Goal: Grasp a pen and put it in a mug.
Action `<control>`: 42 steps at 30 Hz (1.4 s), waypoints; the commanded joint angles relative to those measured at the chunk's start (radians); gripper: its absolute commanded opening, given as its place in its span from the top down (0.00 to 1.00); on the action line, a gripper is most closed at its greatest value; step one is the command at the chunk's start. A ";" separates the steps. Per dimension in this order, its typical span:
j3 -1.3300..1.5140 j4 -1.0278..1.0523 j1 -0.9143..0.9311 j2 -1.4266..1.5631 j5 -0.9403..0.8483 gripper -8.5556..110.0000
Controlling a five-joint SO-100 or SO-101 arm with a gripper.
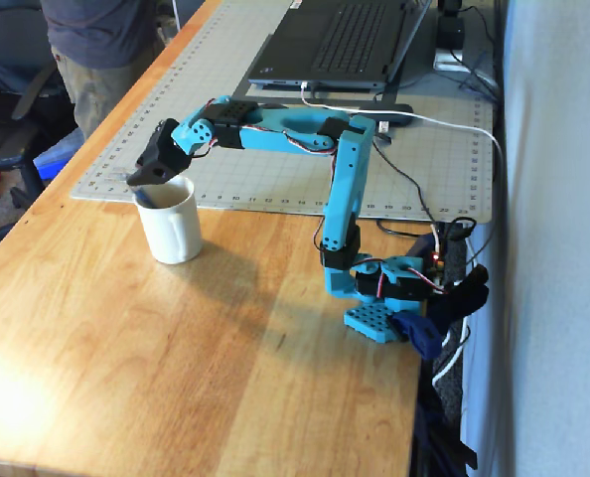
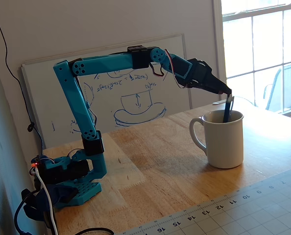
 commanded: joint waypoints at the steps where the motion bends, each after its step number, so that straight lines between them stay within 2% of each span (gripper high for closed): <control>1: -0.041 0.006 0.008 0.041 -0.011 0.73; 9: -0.018 0.021 -0.015 0.236 -0.017 0.77; 12: 0.006 0.061 -0.064 0.298 -0.091 0.79; 15: 0.037 0.150 -0.086 0.376 -0.261 0.79; 24: 0.179 0.476 -0.095 0.630 -0.930 0.83; 29: 0.334 0.606 -0.097 0.790 -1.138 0.86; 34: 0.543 0.652 -0.097 0.986 -1.229 0.88; 42: 0.891 0.647 -0.097 1.295 -1.255 0.90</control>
